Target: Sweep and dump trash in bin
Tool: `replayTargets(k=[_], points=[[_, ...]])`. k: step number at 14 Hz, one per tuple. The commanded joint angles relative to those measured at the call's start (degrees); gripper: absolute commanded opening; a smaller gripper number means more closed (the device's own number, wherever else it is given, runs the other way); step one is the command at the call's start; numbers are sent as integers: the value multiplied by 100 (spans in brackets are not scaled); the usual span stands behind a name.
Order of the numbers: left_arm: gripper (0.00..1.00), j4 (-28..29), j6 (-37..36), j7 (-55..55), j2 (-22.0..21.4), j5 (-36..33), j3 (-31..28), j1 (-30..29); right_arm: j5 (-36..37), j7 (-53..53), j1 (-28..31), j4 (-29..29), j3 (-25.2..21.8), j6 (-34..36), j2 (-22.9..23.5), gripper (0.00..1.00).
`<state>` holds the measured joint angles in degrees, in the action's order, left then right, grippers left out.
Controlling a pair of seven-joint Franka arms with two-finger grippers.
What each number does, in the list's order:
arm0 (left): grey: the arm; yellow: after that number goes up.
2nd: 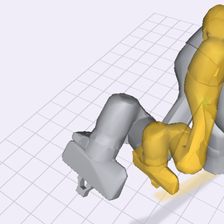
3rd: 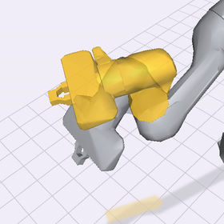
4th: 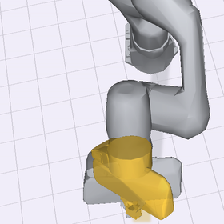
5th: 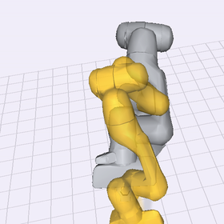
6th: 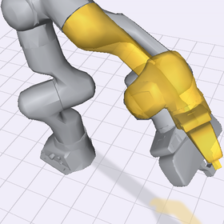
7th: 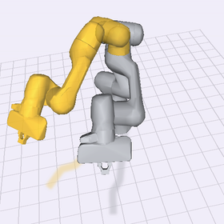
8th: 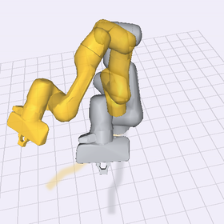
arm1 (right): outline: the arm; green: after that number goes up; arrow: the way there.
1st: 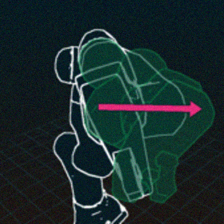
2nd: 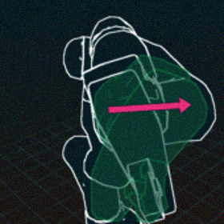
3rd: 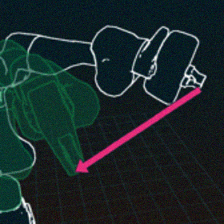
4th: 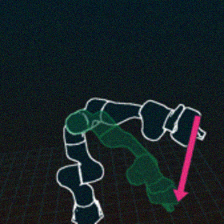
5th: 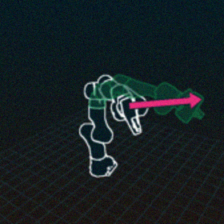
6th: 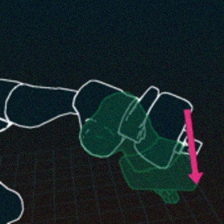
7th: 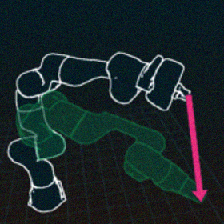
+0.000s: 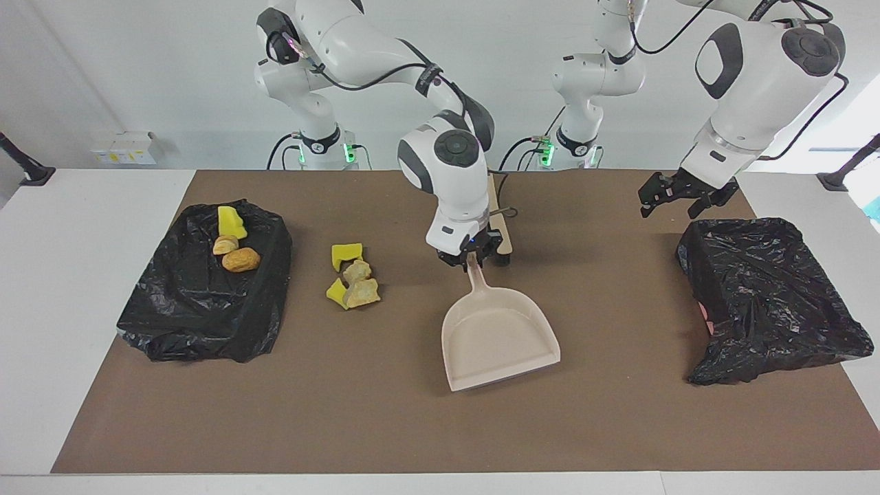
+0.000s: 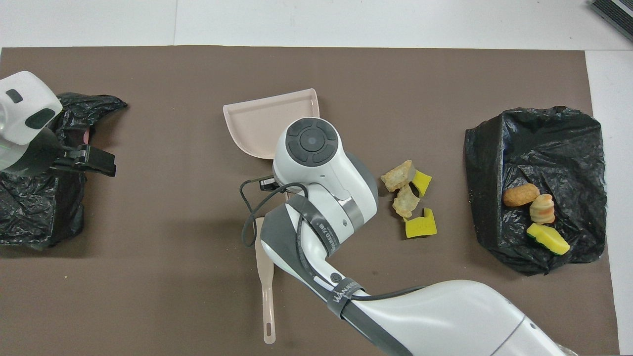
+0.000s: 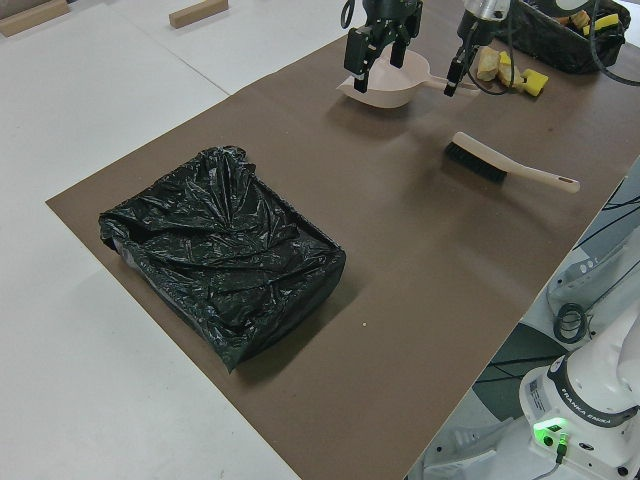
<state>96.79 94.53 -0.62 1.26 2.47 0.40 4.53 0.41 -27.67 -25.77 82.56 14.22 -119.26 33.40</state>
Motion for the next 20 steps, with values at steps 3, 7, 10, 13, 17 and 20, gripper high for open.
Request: replayTargets(k=[3,7,10,13,17,20], points=[[100,419,277,45,-249,-98,4,48,82,-503,-42,-284,-7,26,123,0],[100,437,461,27,-214,-97,21,135,109,-538,-42,-126,-7,-123,114,0],[100,437,593,27,-170,-97,30,136,170,-591,-42,-135,-7,-89,255,0],[100,463,707,10,-117,-97,21,215,162,-547,-16,-144,11,-62,263,48],[100,534,918,62,-21,-97,30,250,56,-414,45,-74,19,-28,-174,100],[100,525,1287,-16,234,-80,21,521,-391,-582,2,740,28,-1,-990,100]])
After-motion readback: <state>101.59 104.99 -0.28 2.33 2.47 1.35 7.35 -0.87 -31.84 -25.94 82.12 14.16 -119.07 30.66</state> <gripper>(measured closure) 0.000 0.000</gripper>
